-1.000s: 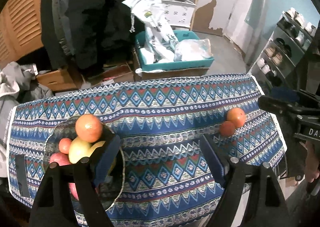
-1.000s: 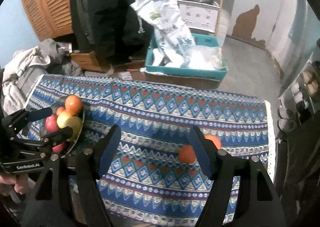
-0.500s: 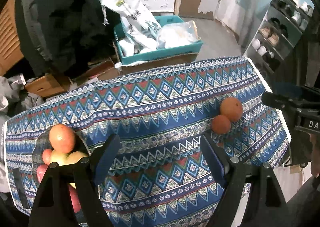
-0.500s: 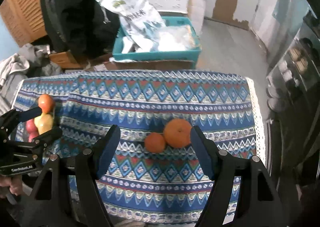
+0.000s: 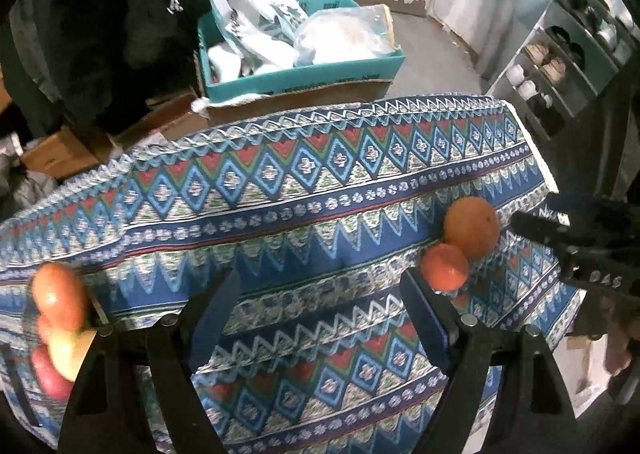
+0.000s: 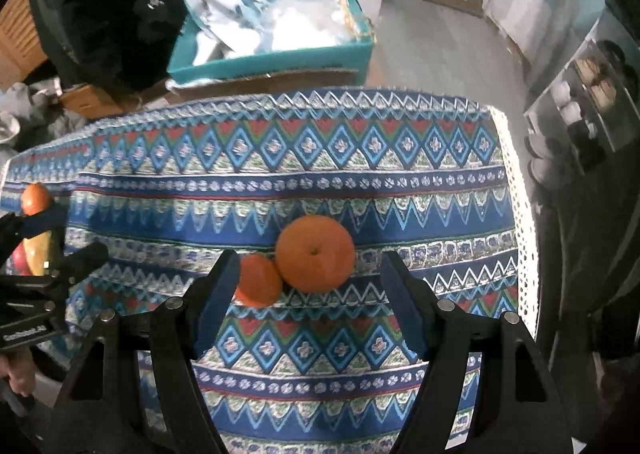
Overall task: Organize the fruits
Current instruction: 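Grasp the large orange with the right tool while the left tool grasps the small orange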
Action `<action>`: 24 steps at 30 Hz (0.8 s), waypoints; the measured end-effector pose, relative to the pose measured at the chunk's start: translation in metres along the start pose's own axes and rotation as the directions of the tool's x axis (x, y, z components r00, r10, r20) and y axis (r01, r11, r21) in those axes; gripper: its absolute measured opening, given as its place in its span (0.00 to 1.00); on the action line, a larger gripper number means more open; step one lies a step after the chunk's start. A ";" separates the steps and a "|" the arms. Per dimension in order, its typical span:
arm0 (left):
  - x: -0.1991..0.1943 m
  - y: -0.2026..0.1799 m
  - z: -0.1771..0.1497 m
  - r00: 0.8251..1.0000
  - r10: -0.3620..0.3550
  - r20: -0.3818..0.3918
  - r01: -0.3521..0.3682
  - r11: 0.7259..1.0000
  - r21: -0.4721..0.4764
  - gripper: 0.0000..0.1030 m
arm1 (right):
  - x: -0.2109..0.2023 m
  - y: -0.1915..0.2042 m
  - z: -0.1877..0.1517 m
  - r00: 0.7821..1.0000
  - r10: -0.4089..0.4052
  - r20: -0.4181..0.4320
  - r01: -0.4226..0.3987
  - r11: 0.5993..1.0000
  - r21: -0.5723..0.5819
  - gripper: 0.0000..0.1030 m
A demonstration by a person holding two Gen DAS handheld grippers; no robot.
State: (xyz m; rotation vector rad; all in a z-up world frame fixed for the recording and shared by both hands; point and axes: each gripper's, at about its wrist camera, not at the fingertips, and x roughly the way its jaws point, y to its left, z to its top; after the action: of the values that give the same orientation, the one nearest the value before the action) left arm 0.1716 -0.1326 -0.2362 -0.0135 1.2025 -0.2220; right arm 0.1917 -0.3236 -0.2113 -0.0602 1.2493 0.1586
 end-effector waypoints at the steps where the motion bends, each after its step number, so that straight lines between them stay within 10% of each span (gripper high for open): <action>1: 0.004 0.000 0.001 1.000 -0.007 -0.005 0.007 1.000 -0.003 0.81 | 0.007 -0.002 0.001 1.000 0.003 -0.012 -0.003 1.000 0.005 0.71; 24: 0.075 -0.017 0.019 0.993 -0.048 -0.103 0.050 0.999 0.007 0.81 | 0.092 -0.029 -0.003 0.983 0.122 -0.137 -0.104 0.986 0.132 0.75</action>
State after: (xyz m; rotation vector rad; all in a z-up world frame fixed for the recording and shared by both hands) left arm 0.2122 -0.1648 -0.2966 -0.0231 1.3047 -0.2744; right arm 0.2213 -0.3448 -0.3006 0.1097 1.4063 0.1771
